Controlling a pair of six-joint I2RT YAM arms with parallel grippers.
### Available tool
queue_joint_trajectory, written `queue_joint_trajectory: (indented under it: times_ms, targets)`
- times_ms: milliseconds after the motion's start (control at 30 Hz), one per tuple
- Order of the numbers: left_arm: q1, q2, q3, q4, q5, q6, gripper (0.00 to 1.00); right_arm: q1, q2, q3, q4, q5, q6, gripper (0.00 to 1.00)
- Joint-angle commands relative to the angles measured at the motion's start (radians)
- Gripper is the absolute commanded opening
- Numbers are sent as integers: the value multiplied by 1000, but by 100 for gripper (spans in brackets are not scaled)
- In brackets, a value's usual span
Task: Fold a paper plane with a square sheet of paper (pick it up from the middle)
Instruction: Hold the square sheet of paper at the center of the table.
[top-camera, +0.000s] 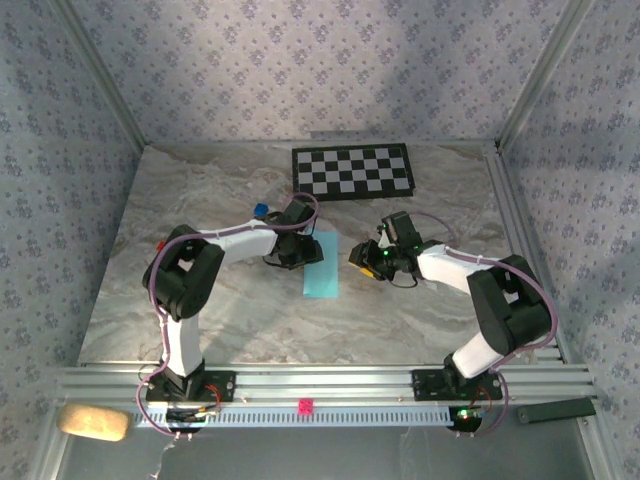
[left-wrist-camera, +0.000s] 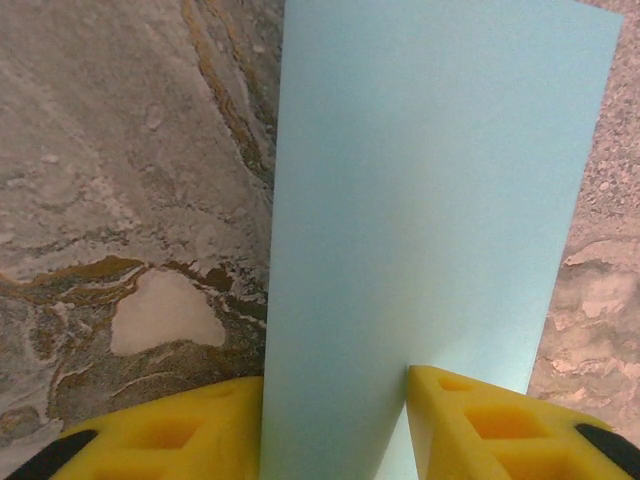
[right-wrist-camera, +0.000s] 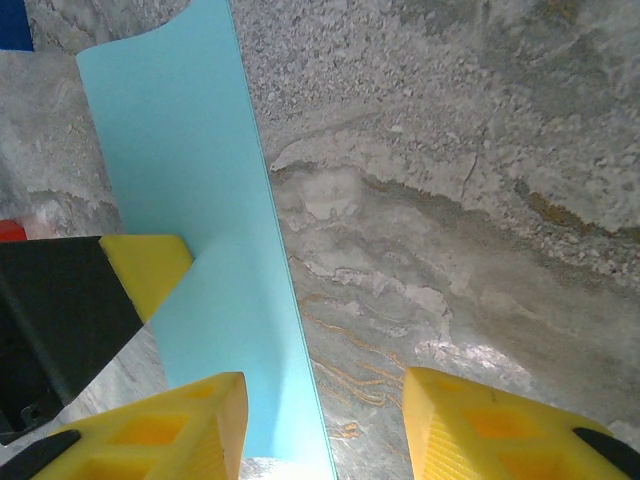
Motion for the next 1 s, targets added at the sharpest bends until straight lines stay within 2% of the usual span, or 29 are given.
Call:
queue_joint_trajectory:
  times_ms: [0, 167, 400, 800, 967]
  targets:
    - [13, 96, -34, -62, -82, 22, 43, 7, 9, 30, -28, -10, -25, 45]
    - [13, 105, -33, -63, -80, 24, 43, 11, 18, 35, -18, -29, -30, 41]
    - [12, 106, -35, -64, -76, 20, 43, 30, 63, 94, -43, -60, -74, 26]
    - [12, 114, -42, -51, -66, 0, 44, 67, 121, 126, -31, -43, -61, 24]
    - [12, 110, -52, -40, -62, -7, 43, 69, 133, 125, -9, -56, -56, 15]
